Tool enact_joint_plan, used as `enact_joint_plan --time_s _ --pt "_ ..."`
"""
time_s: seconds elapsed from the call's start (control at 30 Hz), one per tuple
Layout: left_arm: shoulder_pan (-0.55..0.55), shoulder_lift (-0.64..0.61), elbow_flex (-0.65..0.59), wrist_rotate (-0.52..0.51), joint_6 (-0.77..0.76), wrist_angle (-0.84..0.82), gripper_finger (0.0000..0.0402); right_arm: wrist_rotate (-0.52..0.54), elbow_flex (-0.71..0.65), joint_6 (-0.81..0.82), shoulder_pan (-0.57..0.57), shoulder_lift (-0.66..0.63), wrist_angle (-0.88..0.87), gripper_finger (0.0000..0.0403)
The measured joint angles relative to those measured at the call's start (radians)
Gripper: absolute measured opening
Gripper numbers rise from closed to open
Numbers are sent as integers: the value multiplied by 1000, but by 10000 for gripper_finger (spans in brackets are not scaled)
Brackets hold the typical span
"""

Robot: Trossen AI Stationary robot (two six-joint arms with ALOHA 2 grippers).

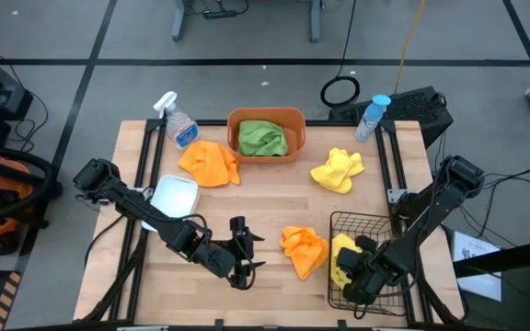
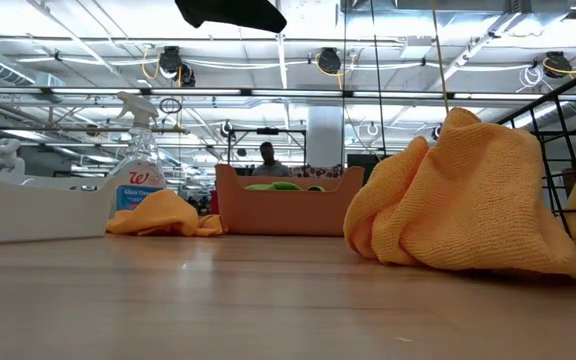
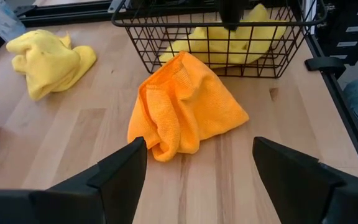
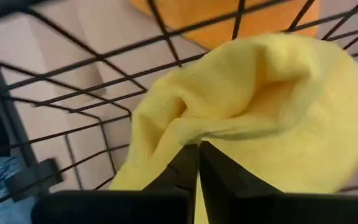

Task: Sort microfiber towel by color & place in baskets
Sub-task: Put the bottom yellow microfiber cloth into the black wire basket

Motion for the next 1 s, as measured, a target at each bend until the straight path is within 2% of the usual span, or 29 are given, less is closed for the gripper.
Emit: enact_joint_plan --time_s 0.27,0.67,0.83,1.0 --pt "0 0 0 0 0 0 296 -10 -94 106 -6 0 24 2" --pt "0 0 0 0 3 0 296 -15 -90 221 -5 -2 -29 6" --pt "0 0 0 0 2 0 296 4 -17 220 10 -3 -69 30" --pt "0 0 0 0 2 0 296 30 59 182 10 -4 -116 77"
